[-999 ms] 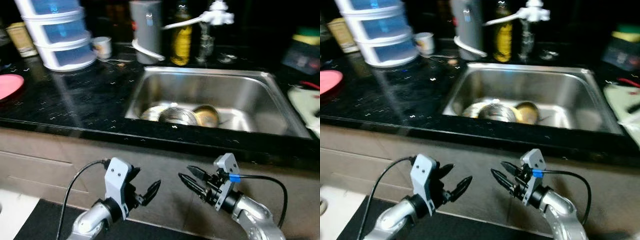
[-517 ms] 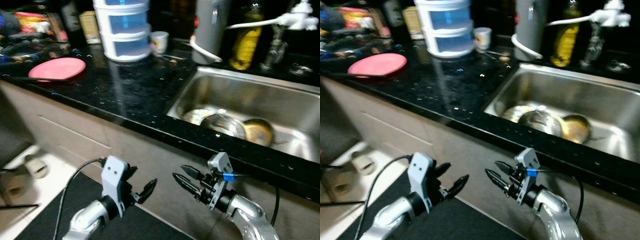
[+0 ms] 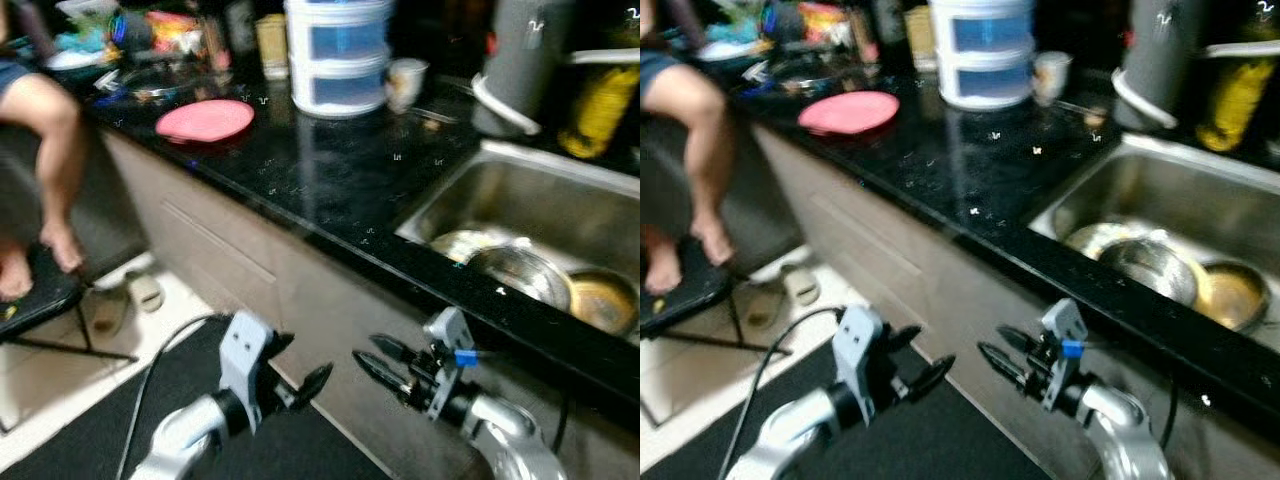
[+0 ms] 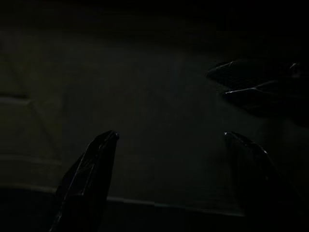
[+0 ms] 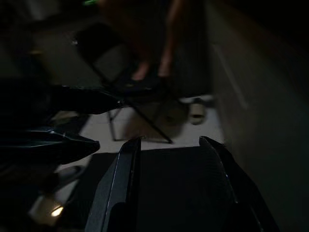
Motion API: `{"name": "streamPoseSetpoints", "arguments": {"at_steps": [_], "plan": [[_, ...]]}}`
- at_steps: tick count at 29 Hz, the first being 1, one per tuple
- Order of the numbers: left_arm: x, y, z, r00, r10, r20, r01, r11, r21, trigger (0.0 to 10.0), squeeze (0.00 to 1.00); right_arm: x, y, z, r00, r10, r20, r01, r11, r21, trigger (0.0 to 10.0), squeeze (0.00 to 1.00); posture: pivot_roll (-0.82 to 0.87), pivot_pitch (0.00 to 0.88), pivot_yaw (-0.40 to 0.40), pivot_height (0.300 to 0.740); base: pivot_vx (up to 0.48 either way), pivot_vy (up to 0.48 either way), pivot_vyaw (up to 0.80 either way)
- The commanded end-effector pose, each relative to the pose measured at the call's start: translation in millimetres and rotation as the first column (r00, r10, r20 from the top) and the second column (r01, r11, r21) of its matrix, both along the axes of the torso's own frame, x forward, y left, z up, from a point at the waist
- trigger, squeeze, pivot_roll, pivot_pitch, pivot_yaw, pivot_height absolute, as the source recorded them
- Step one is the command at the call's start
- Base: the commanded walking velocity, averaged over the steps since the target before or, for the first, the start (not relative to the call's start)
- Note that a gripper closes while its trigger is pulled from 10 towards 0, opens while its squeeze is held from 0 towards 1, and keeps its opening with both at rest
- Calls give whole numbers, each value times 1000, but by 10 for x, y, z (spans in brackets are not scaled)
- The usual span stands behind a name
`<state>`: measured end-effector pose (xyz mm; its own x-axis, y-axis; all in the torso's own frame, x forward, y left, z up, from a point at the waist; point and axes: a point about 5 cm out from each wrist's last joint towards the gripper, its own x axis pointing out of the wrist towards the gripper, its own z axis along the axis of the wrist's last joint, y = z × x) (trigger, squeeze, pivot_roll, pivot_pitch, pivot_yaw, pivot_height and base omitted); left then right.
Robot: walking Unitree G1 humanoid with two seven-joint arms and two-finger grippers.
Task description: Kitchen organization
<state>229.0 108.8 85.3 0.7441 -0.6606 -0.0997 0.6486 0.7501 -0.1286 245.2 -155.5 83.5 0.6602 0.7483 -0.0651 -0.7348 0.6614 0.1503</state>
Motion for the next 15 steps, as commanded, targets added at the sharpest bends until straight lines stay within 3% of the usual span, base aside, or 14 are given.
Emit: {"name": "streamPoseSetpoints", "arguments": {"at_steps": [1, 15], "plan": [[-3, -5, -30, 1000, -2, -10, 2, 1000, 12, 10000, 0, -17, -4, -24, 1000, -1, -11, 1, 1000, 12, 10000, 0, -13, 0, 10, 740, 0, 0, 794], [15, -22, -32, 1000, -25, -12, 25, 1000, 13, 10000, 0, -18, 2, -15, 1000, 12, -5, -12, 1000, 18, 10000, 0, -14, 0, 13, 740, 0, 0, 794]]}}
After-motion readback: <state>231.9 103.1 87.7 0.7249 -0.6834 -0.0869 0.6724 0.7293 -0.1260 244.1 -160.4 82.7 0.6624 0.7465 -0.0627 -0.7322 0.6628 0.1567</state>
